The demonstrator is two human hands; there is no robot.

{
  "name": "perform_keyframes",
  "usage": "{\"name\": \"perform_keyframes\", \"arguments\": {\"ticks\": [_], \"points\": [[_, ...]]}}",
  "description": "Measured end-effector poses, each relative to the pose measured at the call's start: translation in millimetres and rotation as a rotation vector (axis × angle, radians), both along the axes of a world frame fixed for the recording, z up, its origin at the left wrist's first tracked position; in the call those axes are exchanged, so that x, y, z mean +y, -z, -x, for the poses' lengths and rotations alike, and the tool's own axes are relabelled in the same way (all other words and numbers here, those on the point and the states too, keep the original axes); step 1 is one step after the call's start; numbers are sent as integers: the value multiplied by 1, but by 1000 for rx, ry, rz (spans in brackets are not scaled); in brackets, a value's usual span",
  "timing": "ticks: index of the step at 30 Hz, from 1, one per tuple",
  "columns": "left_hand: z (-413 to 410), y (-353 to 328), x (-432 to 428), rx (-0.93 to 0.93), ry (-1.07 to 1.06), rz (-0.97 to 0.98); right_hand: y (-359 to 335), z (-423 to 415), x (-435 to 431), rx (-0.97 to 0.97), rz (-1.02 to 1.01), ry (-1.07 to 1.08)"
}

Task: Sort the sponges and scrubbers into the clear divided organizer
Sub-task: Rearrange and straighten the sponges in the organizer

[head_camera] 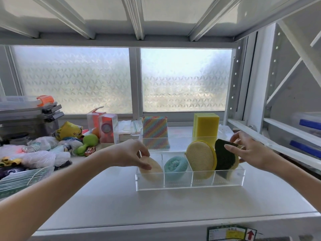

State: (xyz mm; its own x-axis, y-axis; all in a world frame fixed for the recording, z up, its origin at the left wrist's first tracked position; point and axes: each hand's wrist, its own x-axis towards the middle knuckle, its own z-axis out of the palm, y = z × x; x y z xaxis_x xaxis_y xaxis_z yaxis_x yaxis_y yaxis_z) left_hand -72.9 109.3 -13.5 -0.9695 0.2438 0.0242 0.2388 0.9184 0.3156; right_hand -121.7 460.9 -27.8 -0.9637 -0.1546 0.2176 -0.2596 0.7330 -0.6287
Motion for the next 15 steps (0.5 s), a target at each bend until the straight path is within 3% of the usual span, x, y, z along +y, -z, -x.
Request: {"name": "perform_keyframes", "arguments": {"ticks": [15], "points": [[-7,10,-3,58,-22,-13,2,-16,0,38,13,-1]]}}
